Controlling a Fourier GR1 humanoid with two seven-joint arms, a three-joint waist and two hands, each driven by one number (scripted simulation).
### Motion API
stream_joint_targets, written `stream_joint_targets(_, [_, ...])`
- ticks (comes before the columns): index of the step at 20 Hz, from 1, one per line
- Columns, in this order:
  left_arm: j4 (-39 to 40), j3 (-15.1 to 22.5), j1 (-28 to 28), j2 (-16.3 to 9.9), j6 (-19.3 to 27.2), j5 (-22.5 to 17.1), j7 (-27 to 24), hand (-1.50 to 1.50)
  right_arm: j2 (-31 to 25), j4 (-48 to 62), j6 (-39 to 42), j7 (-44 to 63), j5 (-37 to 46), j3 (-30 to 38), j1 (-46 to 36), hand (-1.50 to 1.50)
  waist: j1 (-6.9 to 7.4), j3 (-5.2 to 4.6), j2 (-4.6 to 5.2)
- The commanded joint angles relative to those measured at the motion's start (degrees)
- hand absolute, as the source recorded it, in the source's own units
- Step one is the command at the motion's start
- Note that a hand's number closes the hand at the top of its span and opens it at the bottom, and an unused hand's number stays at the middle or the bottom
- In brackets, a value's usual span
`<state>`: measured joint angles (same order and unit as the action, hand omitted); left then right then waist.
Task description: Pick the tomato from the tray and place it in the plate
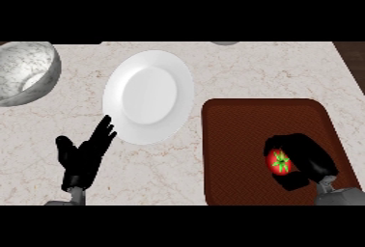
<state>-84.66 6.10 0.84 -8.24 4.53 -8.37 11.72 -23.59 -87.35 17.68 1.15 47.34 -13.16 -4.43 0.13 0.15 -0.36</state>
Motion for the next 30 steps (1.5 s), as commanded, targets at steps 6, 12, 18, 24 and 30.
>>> stream_joint_targets(6, [2.08,0.65,1.82,0.99,-0.18,1.4,-0.25,0.0,16.99,-5.2,-9.85,14.98,15.23,-13.11,0.57,1.5,0.69,-0.29,0.1])
stream_joint_targets(12, [1.66,2.04,-0.2,1.44,-1.23,1.4,0.25,0.0,23.26,-3.54,-15.35,24.97,22.4,-20.0,-5.96,1.5,4.89,-0.38,0.02])
stream_joint_targets(18, [2.44,2.91,-1.24,1.68,-1.44,1.8,1.3,0.0,23.51,-5.53,-26.87,34.8,30.0,-27.26,-13.88,1.5,6.33,-0.28,-0.53])
stream_joint_targets(24, [2.79,3.31,-1.76,1.86,-1.77,1.75,1.71,0.0,23.57,-5.62,-38.8,48.67,35.0,-31.59,-17.27,1.5,6.46,-0.08,-0.12])
stream_joint_targets(30, [3.07,3.22,-2.01,1.71,-2.24,1.54,1.67,0.0,23.58,-3.77,-49.25,61.93,40.09,-33.85,-21.95,1.5,6.92,-0.11,0.47])
